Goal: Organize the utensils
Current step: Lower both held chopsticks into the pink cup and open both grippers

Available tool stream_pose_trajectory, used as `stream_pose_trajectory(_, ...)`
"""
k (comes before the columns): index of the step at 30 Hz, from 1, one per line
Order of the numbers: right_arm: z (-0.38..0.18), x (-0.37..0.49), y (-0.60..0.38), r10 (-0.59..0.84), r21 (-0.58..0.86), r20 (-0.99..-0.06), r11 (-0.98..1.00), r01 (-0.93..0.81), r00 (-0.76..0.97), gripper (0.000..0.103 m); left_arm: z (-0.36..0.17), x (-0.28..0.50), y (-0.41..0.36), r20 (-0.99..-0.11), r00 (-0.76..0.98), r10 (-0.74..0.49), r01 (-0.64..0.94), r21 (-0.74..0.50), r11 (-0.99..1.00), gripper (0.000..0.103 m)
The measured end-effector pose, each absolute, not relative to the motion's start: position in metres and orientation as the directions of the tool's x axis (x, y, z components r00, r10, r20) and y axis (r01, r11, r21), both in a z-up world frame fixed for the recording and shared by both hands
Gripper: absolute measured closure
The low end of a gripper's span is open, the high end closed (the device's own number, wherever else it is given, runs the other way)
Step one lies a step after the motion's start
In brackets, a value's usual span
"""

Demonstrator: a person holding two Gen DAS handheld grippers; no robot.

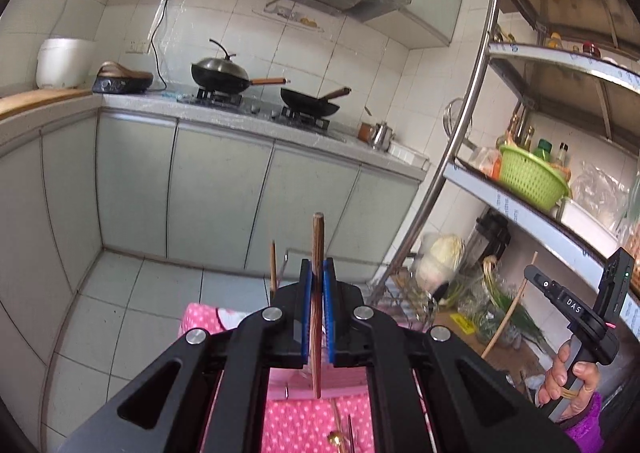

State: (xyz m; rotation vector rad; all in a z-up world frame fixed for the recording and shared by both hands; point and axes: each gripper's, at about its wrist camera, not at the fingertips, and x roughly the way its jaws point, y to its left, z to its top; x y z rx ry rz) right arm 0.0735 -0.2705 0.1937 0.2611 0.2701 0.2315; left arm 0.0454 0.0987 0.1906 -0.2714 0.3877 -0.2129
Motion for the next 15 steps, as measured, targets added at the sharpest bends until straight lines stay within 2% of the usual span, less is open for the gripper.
stream_pose_trajectory(8,0.226,0.109,-0.268,0.171,0.225,-0.117,0.964,-0.142,0.978,0.098,0.229,0.067,0.11,-0.283,0.938,-0.202,0.124,-0.272,0.954,0.098)
stream_pose_trajectory(15,0.209,0.143,-0.261,0.144,0.192,-0.113,0.974,-0.121,0.983,0.098,0.218,0.099,0.111,-0.309,0.934,-0.177,0.091,-0.274,0.957,0.098)
